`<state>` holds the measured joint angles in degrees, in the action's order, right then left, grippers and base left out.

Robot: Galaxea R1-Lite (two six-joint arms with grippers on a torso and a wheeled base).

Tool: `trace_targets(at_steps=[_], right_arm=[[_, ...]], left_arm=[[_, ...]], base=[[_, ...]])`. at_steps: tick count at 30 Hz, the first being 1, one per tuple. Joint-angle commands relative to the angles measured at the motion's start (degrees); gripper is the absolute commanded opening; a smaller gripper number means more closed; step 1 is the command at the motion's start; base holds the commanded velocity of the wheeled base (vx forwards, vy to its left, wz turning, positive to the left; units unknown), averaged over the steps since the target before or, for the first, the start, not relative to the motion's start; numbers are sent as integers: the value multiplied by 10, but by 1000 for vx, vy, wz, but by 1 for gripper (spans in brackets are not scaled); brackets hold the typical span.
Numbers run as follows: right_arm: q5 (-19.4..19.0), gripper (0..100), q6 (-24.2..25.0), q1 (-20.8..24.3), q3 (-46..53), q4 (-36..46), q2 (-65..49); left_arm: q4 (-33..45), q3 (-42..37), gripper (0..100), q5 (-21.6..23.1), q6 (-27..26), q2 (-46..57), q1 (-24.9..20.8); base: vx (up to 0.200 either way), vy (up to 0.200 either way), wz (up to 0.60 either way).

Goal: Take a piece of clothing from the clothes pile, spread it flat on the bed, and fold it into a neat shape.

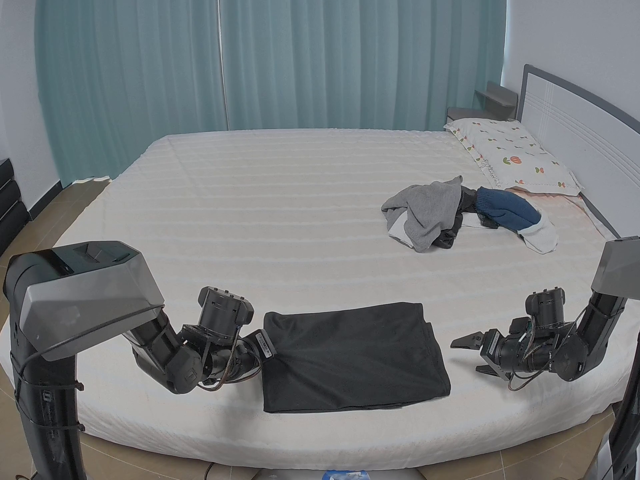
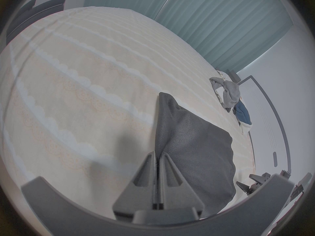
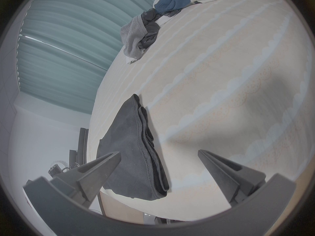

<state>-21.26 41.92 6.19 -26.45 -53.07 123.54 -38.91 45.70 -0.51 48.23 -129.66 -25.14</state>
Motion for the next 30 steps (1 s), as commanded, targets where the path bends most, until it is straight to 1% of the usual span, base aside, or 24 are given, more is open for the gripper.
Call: trace_targets(at_steps=[1,7,30], right_arm=[[0,100,0,0,0,0,1],[0,100,0,0,0,0,1],[0,100,0,1,-1,0,2]], left_arm=[[0,-1,0,0,0,0,0],[-1,0,0,0,11,0,0],[0,-7,0,-1,12,7,3]], base=[[0,200,0],[0,200,0],[0,200,0]])
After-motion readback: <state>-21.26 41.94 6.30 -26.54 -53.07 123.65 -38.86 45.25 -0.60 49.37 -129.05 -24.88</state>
